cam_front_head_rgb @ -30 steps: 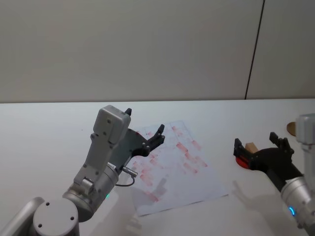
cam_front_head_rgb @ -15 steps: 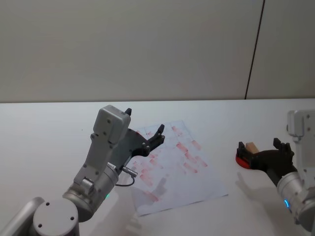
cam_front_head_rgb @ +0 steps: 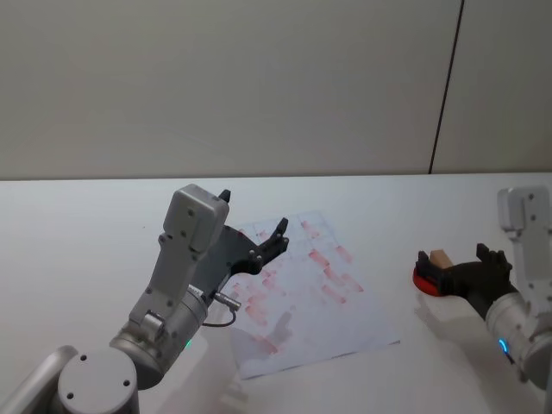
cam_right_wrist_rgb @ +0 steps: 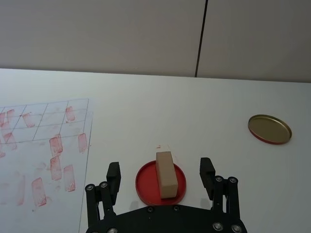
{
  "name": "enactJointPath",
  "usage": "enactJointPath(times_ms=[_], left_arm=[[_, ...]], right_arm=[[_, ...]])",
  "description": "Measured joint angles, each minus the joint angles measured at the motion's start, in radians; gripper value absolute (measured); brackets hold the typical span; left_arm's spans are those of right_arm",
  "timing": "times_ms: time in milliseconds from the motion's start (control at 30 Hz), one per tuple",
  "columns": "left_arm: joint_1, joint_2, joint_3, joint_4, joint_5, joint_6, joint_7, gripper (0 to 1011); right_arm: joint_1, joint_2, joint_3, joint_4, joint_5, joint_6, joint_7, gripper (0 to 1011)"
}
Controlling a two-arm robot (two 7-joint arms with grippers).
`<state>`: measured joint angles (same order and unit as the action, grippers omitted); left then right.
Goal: Use the one hand to pick up the stamp and affix it onto the A4 paper.
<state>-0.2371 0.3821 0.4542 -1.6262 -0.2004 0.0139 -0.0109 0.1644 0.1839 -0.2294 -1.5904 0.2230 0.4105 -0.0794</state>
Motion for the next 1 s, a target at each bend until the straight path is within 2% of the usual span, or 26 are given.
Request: enactJointPath(times_ms=[400, 467, 600, 1000], left_arm=[[0.000, 0.000, 0.000, 0.000, 0.000, 0.000, 0.000, 993], [0.000, 0.000, 0.000, 0.000, 0.000, 0.000, 0.000, 993], [0.000, 0.000, 0.000, 0.000, 0.000, 0.000, 0.000, 993], [0.000, 0.000, 0.000, 0.000, 0.000, 0.000, 0.000, 993]], right_arm=[[0.056, -0.002, 0.018, 0.093, -0.010, 0.014, 0.060, 1001], [0.063, -0.002, 0.021, 0.106, -0.011, 0.015, 0.067, 976], [0.073, -0.001, 0.026, 0.127, -0.011, 0.016, 0.081, 902], [0.092, -0.001, 0.035, 0.171, -0.012, 0.016, 0.108, 534]])
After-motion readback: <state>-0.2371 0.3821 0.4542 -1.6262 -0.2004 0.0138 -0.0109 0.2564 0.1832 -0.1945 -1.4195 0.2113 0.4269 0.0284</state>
